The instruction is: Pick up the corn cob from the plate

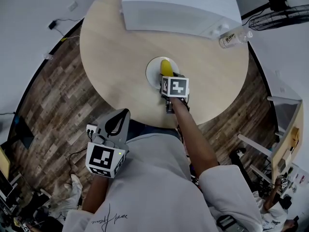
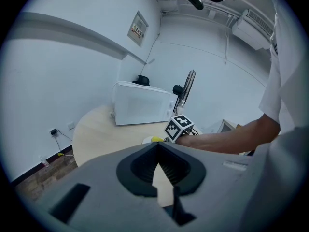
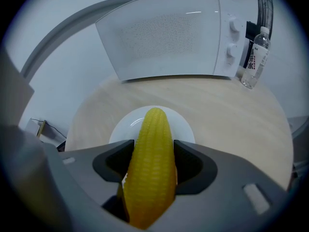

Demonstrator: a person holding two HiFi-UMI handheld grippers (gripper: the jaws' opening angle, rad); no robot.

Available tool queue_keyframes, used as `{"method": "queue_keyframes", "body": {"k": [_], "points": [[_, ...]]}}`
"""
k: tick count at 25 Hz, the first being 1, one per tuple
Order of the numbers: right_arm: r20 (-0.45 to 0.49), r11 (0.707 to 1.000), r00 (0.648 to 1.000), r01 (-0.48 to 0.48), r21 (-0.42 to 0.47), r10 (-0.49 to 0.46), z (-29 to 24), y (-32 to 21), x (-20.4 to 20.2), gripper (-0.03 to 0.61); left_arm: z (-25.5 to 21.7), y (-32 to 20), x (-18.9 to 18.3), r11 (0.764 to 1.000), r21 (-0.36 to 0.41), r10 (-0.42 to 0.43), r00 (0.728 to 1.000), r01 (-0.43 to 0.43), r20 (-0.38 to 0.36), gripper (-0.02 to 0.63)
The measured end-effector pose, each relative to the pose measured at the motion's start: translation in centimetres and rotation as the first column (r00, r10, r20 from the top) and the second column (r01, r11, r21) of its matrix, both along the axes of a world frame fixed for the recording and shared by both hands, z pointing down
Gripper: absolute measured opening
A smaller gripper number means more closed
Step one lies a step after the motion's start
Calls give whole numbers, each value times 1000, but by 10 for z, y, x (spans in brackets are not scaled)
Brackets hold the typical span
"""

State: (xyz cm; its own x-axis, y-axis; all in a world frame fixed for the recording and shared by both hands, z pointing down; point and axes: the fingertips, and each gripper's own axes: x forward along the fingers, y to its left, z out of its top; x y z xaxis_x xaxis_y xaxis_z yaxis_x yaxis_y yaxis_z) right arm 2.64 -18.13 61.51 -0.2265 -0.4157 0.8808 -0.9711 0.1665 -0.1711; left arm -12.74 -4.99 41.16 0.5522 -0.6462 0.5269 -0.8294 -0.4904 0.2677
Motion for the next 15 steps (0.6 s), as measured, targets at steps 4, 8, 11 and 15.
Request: {"method": "queue_keyframes", "body": {"k": [4, 8, 11, 15], "points": [[8, 1000, 1000, -7, 3, 7, -2, 2, 1, 272, 0, 1, -1, 1000, 2, -2, 1000, 2, -2, -9], [11, 1000, 1000, -17, 6, 17, -5, 3, 3, 272, -2, 3, 1, 1000, 3, 5, 1000, -5, -3, -9], [17, 1000, 1000, -19, 7, 19, -6, 3, 2, 272, -2, 2, 1, 1000, 5, 9, 1000, -9, -2, -9], [25, 1000, 1000, -18, 8, 18, -7, 4, 2, 272, -3, 0, 1, 1000, 9, 13, 1000, -13, -2, -9]]}}
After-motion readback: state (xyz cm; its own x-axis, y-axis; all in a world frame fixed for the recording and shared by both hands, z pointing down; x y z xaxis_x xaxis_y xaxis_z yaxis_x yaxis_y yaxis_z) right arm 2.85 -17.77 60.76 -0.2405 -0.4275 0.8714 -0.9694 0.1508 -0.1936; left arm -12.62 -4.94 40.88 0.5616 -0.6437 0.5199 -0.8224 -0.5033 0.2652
